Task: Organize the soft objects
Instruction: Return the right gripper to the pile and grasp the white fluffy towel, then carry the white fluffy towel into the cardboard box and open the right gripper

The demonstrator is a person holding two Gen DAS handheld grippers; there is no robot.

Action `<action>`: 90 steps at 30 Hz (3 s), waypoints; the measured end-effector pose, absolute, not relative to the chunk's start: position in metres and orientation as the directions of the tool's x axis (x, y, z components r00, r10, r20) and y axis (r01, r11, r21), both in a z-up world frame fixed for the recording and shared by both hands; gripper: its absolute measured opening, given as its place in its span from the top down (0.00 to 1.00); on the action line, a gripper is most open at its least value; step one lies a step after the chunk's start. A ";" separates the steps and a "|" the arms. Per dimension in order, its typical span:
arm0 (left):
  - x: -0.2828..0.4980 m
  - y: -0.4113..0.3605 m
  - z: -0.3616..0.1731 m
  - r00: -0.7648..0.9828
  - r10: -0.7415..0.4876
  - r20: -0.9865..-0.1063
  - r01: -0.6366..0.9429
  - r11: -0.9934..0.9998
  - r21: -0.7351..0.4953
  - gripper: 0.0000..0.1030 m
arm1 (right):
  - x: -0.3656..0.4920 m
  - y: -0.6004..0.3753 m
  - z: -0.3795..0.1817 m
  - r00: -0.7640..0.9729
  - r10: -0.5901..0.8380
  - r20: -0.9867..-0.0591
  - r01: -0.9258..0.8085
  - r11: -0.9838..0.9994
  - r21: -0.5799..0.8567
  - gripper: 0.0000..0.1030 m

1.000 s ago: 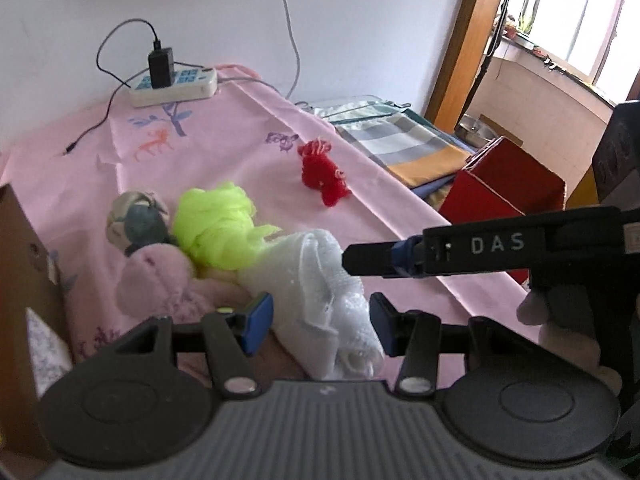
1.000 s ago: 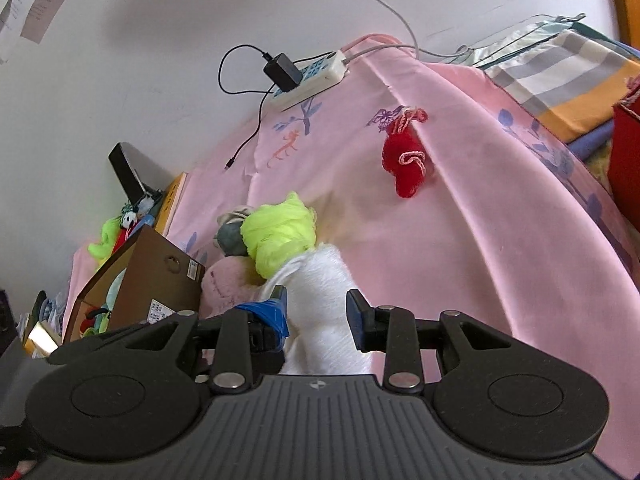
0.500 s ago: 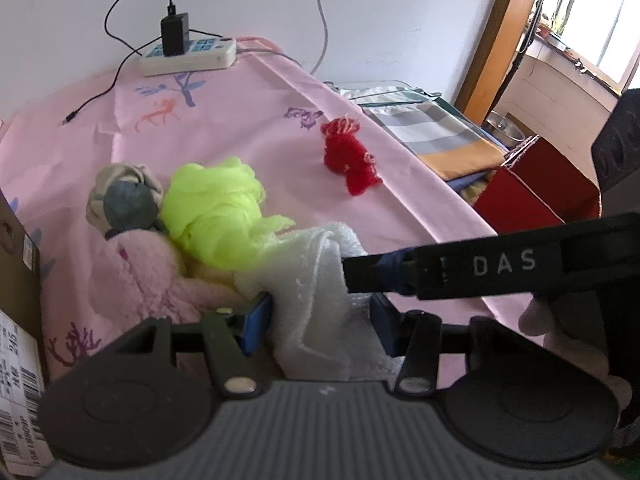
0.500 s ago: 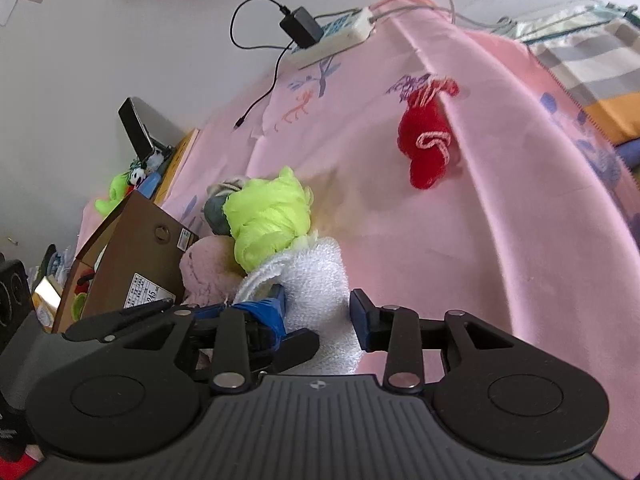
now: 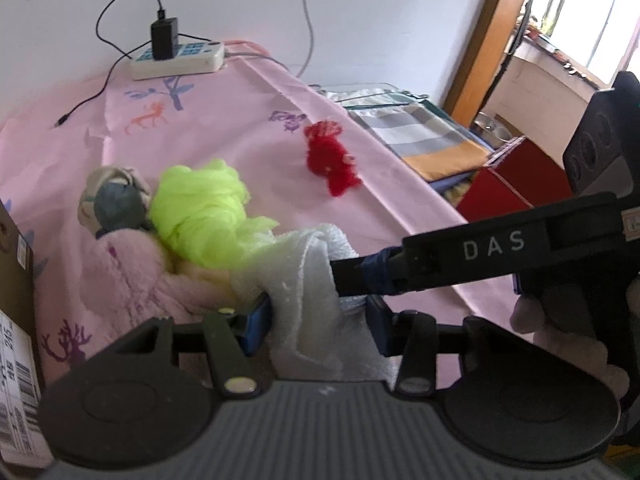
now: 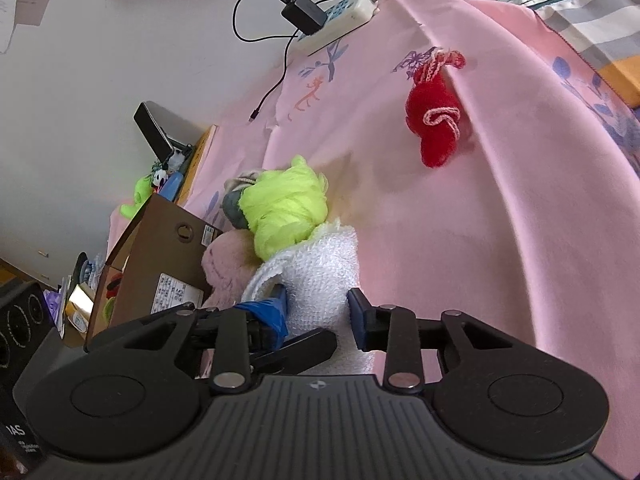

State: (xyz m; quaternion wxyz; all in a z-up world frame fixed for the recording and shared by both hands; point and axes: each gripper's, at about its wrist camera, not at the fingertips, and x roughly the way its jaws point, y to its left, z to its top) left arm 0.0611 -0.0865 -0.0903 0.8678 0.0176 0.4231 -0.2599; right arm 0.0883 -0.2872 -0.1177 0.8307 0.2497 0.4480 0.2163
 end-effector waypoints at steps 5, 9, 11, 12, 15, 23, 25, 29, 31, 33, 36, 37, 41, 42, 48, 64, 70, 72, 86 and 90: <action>0.042 -0.087 -0.077 0.497 -0.478 -0.724 0.509 0.837 -0.203 0.57 | 0.068 -0.290 -0.105 0.514 0.570 -0.641 -0.109 0.784 0.611 0.85; 0.027 -0.081 -0.066 0.494 -0.512 -0.702 0.540 0.814 -0.213 0.57 | 0.051 -0.282 -0.090 0.536 0.538 -0.650 -0.108 0.808 0.580 0.85; 0.022 -0.074 -0.058 0.498 -0.530 -0.687 0.555 0.803 -0.217 0.57 | 0.043 -0.276 -0.083 0.553 0.527 -0.646 -0.110 0.815 0.569 0.85; 0.019 -0.070 -0.054 0.501 -0.535 -0.680 0.560 0.800 -0.216 0.57 | 0.039 -0.272 -0.079 0.561 0.521 -0.643 -0.111 0.817 0.566 0.85; 0.011 -0.054 -0.043 0.521 -0.543 -0.658 0.569 0.796 -0.206 0.57 | 0.031 -0.256 -0.069 0.582 0.515 -0.630 -0.118 0.820 0.561 0.85; -0.005 0.007 -0.010 0.614 -0.515 -0.598 0.539 0.827 -0.159 0.57 | 0.029 -0.196 -0.043 0.607 0.537 -0.586 -0.206 0.818 0.537 0.85; -0.007 0.025 -0.002 0.637 -0.503 -0.584 0.526 0.838 -0.148 0.57 | 0.031 -0.179 -0.038 0.607 0.552 -0.571 -0.236 0.812 0.534 0.85; -0.010 0.061 0.013 0.686 -0.470 -0.555 0.496 0.861 -0.115 0.57 | 0.036 -0.144 -0.026 0.607 0.584 -0.539 -0.301 0.797 0.525 0.85; -0.011 0.078 0.020 0.711 -0.450 -0.541 0.478 0.873 -0.097 0.57 | 0.039 -0.126 -0.020 0.608 0.598 -0.523 -0.333 0.789 0.516 0.85; -0.010 0.094 0.025 0.730 -0.431 -0.531 0.463 0.883 -0.080 0.57 | 0.044 -0.109 -0.017 0.607 0.609 -0.511 -0.358 0.784 0.508 0.85; -0.006 0.113 0.028 0.747 -0.404 -0.528 0.447 0.893 -0.051 0.56 | 0.052 -0.086 -0.016 0.604 0.618 -0.503 -0.383 0.779 0.497 0.85; -0.005 0.119 0.028 0.754 -0.394 -0.526 0.442 0.896 -0.038 0.56 | 0.055 -0.079 -0.016 0.602 0.621 -0.502 -0.389 0.777 0.494 0.85; 0.002 0.139 0.024 0.763 -0.357 -0.539 0.417 0.909 -0.010 0.56 | 0.065 -0.052 -0.021 0.590 0.623 -0.513 -0.411 0.779 0.473 0.85; 0.004 0.144 0.022 0.762 -0.349 -0.545 0.411 0.912 -0.009 0.56 | 0.068 -0.047 -0.023 0.585 0.624 -0.519 -0.417 0.779 0.468 0.85; 0.018 0.164 -0.004 0.741 -0.302 -0.600 0.377 0.926 0.001 0.56 | 0.080 -0.018 -0.042 0.553 0.606 -0.572 -0.426 0.796 0.430 0.85; 0.050 0.172 -0.048 0.649 -0.255 -0.717 0.361 0.933 -0.006 0.54 | 0.096 0.029 -0.070 0.546 0.435 -0.716 -0.452 0.872 0.186 0.81; 0.052 0.169 -0.047 0.640 -0.245 -0.729 0.366 0.931 0.008 0.40 | 0.099 0.028 -0.068 0.526 0.447 -0.723 -0.459 0.865 0.201 0.80; 0.051 0.168 -0.048 0.642 -0.228 -0.732 0.360 0.932 0.026 0.40 | 0.098 0.026 -0.065 0.513 0.459 -0.725 -0.448 0.864 0.230 0.80; 0.027 0.165 -0.037 0.660 -0.198 -0.725 0.349 0.935 0.063 0.34 | 0.080 -0.009 -0.048 0.528 0.512 -0.678 -0.375 0.857 0.355 0.80; 0.019 0.163 -0.027 0.677 -0.191 -0.711 0.338 0.939 0.069 0.33 | 0.074 -0.018 -0.045 0.541 0.518 -0.663 -0.352 0.855 0.381 0.80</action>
